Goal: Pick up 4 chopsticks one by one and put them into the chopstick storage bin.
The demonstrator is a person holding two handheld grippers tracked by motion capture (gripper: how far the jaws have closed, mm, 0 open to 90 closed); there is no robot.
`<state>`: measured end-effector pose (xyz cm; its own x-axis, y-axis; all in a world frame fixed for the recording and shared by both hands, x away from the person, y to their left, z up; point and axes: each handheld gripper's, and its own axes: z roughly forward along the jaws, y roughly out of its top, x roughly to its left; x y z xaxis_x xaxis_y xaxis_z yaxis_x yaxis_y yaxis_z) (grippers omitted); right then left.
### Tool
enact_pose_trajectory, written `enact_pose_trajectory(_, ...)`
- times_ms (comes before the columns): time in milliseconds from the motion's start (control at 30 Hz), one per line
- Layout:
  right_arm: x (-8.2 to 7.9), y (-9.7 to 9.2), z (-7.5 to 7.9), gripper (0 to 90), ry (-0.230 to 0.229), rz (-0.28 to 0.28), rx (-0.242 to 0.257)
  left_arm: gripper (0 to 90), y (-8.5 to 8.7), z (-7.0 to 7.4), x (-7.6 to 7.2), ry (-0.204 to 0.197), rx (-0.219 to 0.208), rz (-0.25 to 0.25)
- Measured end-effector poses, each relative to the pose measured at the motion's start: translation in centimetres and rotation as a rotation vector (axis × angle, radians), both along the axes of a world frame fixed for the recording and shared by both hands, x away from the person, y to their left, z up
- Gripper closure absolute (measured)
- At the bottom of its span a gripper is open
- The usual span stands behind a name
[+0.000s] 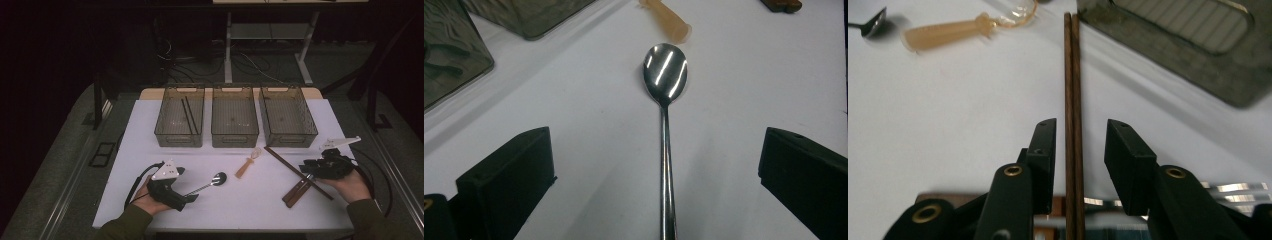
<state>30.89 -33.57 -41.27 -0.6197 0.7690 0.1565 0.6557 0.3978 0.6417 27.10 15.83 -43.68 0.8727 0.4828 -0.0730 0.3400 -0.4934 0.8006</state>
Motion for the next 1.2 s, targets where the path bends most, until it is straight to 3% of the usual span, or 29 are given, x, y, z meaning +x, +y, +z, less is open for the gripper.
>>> enact_pose_trajectory(100,0.8,0.7,-0.1,67.8,0.0,0.005,-0.003,0.3,0.0,0.0,0.0,0.0,-0.001,0.0)
enact_pose_trajectory(267,1.3,1.2,-0.9,73.1,0.013,0.007,-0.053,0.3,0.0,0.0,0.0,-0.002,-0.006,-0.001)
enact_pose_trajectory(600,1.1,0.7,-1.6,77.8,0.042,0.017,-0.067,0.3,0.0,0.0,0.0,0.0,-0.001,-0.004)
enact_pose_trajectory(1200,1.0,0.8,-1.8,80.2,0.05,0.035,-0.079,0.3,0.0,0.0,0.0,0.001,-0.004,-0.005)
